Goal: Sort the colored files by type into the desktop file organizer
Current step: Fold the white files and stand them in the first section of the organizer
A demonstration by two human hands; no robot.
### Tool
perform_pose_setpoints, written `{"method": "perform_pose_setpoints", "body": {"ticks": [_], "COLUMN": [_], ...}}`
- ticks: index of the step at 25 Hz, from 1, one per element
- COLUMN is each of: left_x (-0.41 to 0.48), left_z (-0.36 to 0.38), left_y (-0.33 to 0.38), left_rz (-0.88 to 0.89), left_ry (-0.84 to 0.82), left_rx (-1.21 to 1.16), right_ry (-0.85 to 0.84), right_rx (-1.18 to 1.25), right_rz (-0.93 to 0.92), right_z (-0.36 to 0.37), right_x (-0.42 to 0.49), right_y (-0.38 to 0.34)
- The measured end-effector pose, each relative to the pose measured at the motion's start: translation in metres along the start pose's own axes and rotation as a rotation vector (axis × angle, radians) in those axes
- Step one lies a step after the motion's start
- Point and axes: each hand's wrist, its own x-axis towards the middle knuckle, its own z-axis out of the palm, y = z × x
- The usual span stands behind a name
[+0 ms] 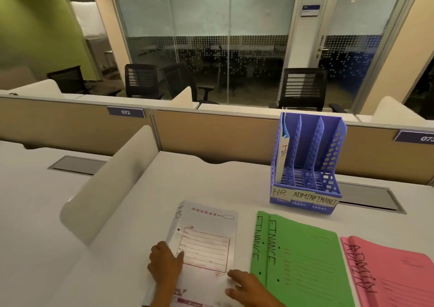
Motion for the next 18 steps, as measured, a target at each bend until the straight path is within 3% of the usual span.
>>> {"method": "perform_pose_setpoints", "body": {"ticks": [7, 13, 18], "left_x": [0.042, 0.059, 0.043], "left_z": [-0.016, -0.037, -0.054], "left_y": [-0.008, -0.004, 0.026], "left_rz": [-0.152, -0.028, 0.167], "left_ry": [-0.252, -0.515, -0.462], "left_rx": [-0.152, -0.585, -0.822], "right_ry": [0.024, 0.084, 0.221], "right_rx": [-0.172, -0.108, 0.052], "right_rz": [-0.016, -0.031, -0.074], "right_z": [0.005, 0.007, 0.002], "right_x": [0.006, 0.002, -0.012], "right_y": [-0.016, -0.017, -0.038]}}
